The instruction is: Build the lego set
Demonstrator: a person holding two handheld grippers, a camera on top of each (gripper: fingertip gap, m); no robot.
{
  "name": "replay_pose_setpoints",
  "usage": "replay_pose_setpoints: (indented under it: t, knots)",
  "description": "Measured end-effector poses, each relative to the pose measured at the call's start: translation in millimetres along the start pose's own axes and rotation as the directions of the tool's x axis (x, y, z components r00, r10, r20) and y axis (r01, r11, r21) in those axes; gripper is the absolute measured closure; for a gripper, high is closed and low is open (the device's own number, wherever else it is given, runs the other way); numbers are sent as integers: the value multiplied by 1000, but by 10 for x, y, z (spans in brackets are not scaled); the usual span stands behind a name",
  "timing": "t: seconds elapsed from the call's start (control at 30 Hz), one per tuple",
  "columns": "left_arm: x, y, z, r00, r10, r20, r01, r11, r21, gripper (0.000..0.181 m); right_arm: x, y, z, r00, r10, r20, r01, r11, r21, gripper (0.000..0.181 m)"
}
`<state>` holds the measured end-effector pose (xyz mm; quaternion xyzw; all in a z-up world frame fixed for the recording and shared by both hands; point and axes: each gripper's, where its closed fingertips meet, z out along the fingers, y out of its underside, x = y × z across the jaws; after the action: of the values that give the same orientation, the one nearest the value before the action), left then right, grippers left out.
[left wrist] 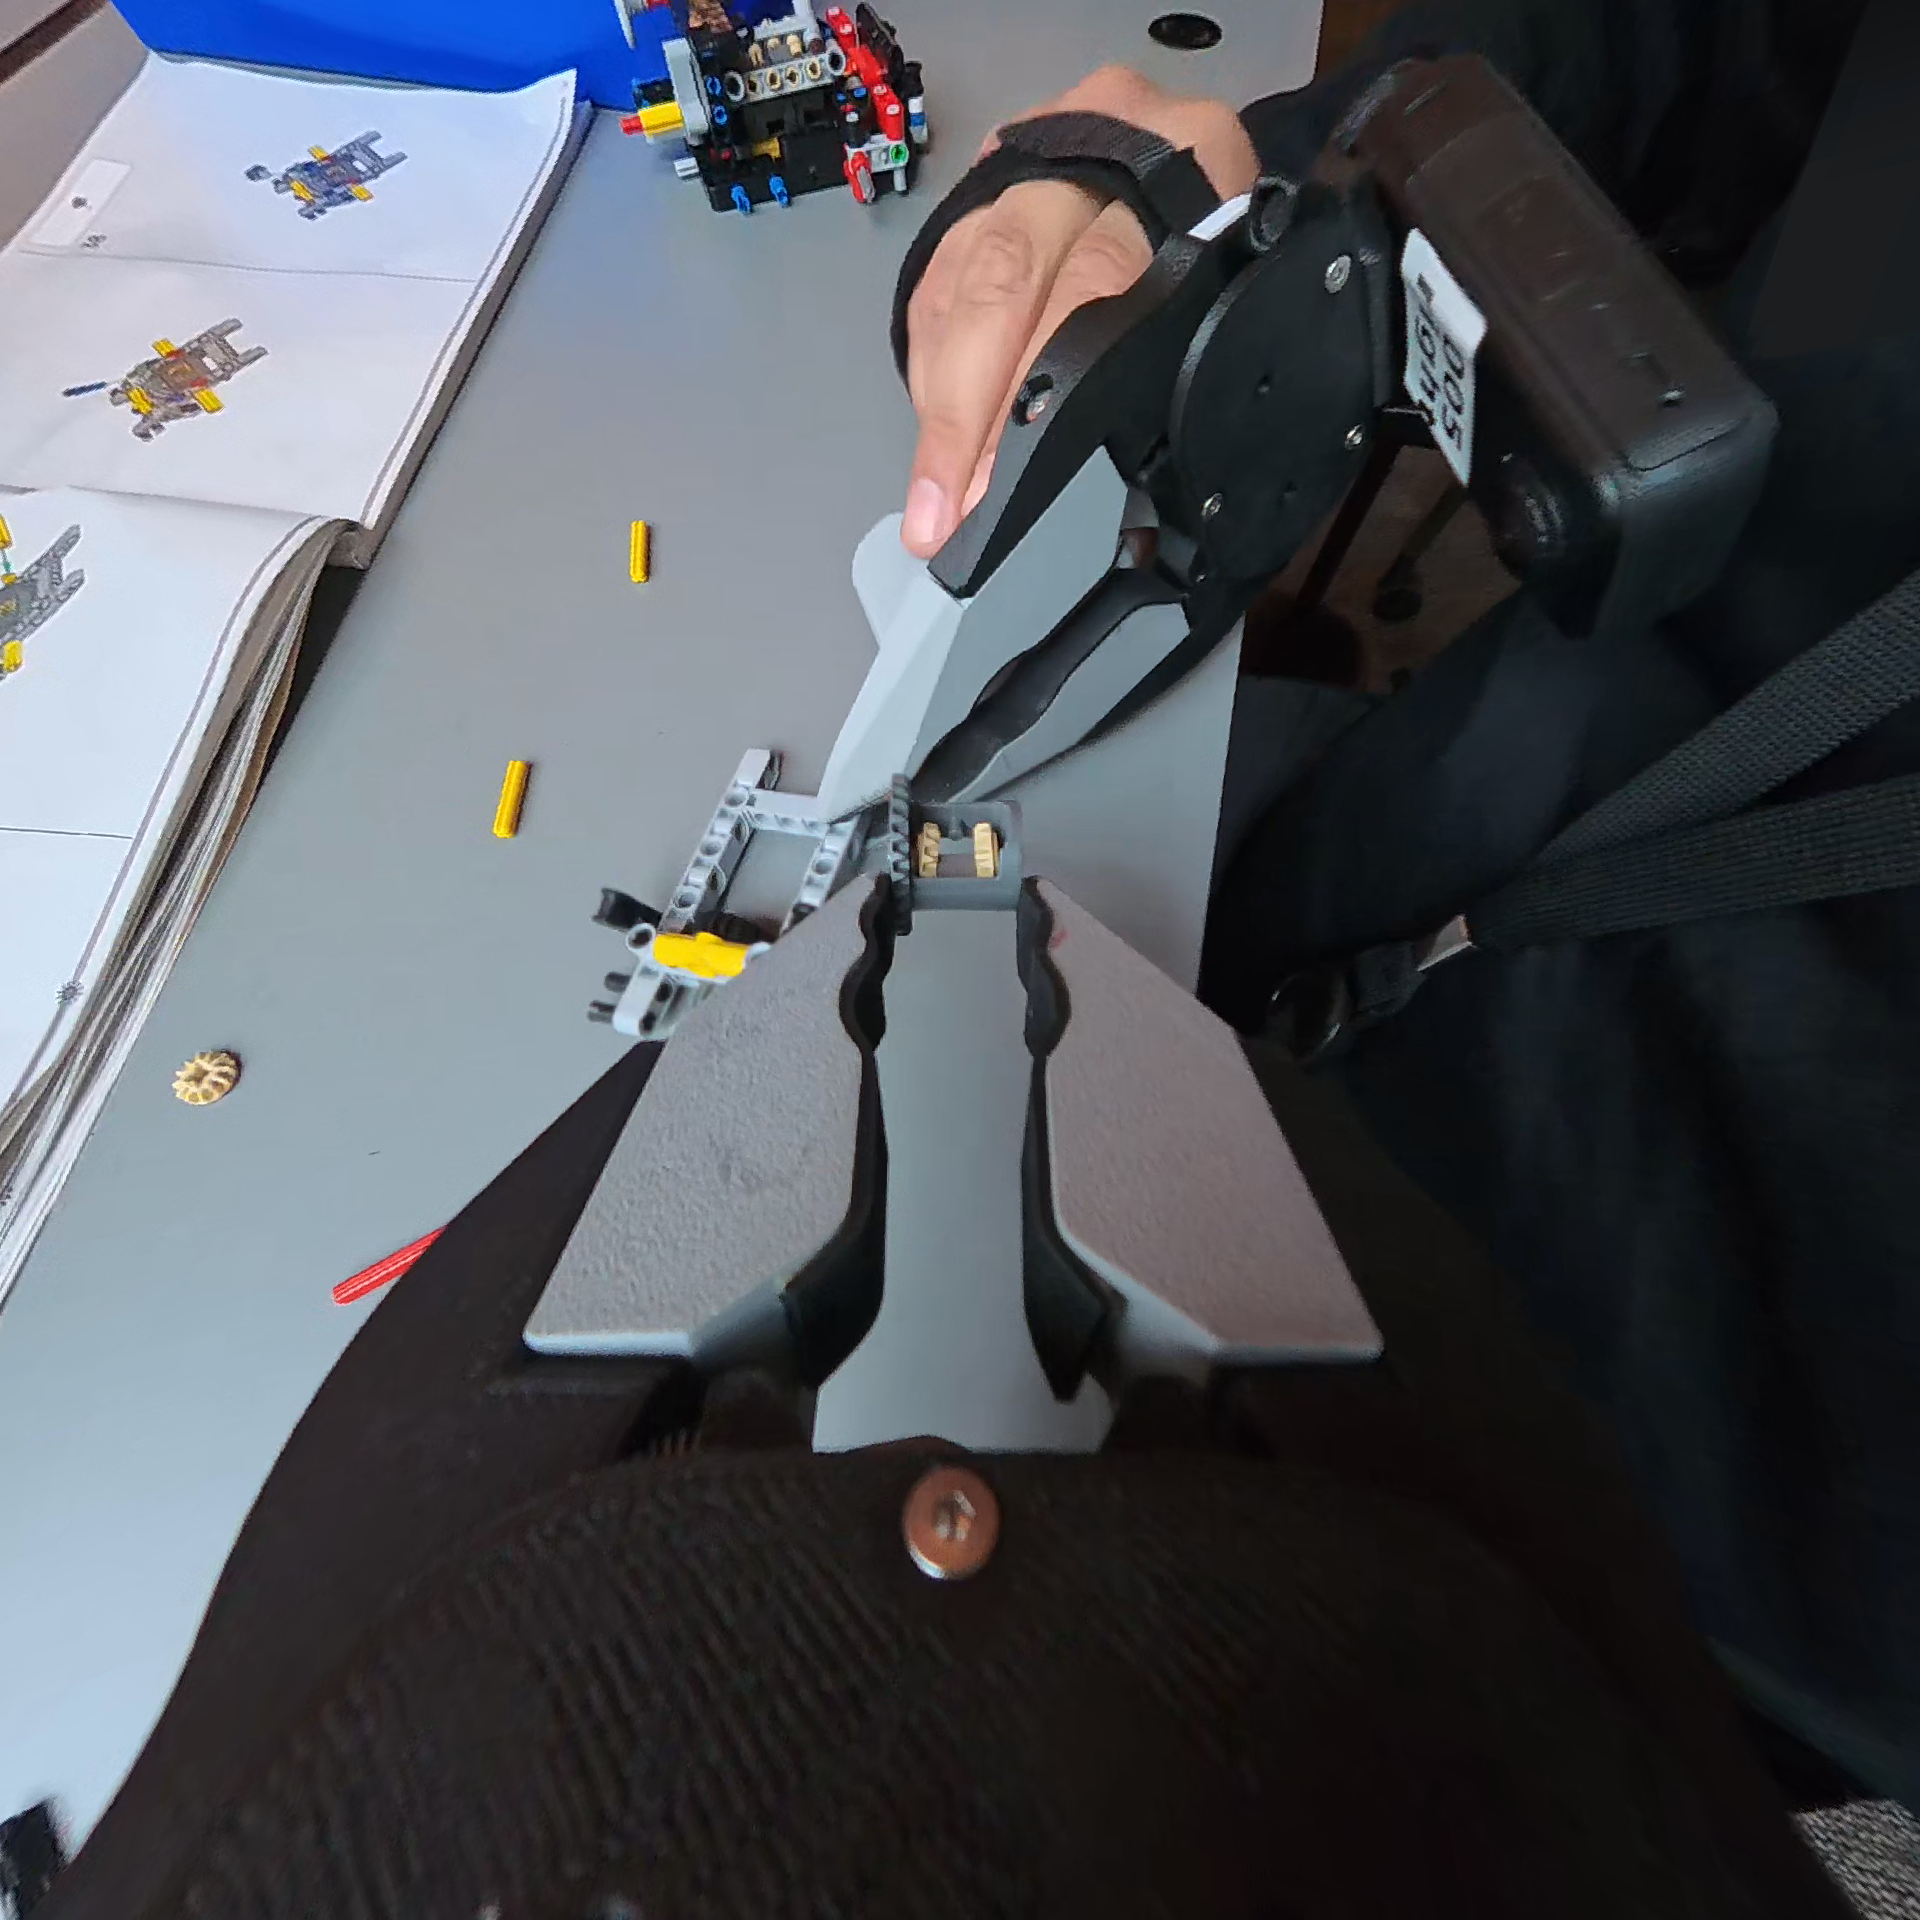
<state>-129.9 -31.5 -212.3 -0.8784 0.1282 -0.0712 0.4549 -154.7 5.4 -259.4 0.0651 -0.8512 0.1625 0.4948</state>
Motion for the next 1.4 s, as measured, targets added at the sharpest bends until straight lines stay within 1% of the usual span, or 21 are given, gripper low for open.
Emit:
replay_pose_setpoints:
  t: [0.1,0.23,0.33,0.47,0.57,0.7,0.83,1.0,1.17,1.3,1.4]
  knots:
    - [-39,15,0,1000,-5,3,5,1000,-6,161,16,-12,12,999,34,33,-35,999,21,170]
    - [-80,24,2,1000,-6,2,6,1000,-10,161,64,10,-23,994,88,61,-92,994,54,157]
    - [-104,30,21,1000,-4,-4,4,1000,-13,161,72,-7,-74,986,137,92,-145,986,86,156]
    - [-139,42,48,1000,8,-7,-8,1000,-22,161,123,-40,-166,961,238,140,-257,956,139,154]
    - [-159,41,63,1000,20,-10,-20,1000,-23,161,207,-47,-230,923,338,182,-370,912,180,154]
    - [-170,43,84,999,35,-11,-36,999,-32,161,334,-51,-302,854,457,250,-511,827,235,153]
    - [-168,48,108,998,54,-11,-54,998,-39,161,368,-51,-320,775,530,344,-621,740,258,151]
    - [-178,48,136,999,52,-17,-52,998,-40,161,423,2,-302,736,566,370,-668,694,268,151]
    - [-196,45,164,998,59,-21,-59,997,-44,161,453,-77,-328,703,575,419,-703,650,288,149]
    - [-202,48,194,997,77,-24,-79,996,-50,161,444,-152,-321,700,565,437,-706,640,303,149]
    - [-208,47,211,997,76,-30,-77,996,-46,161,419,-143,-277,690,574,441,-715,635,294,149]
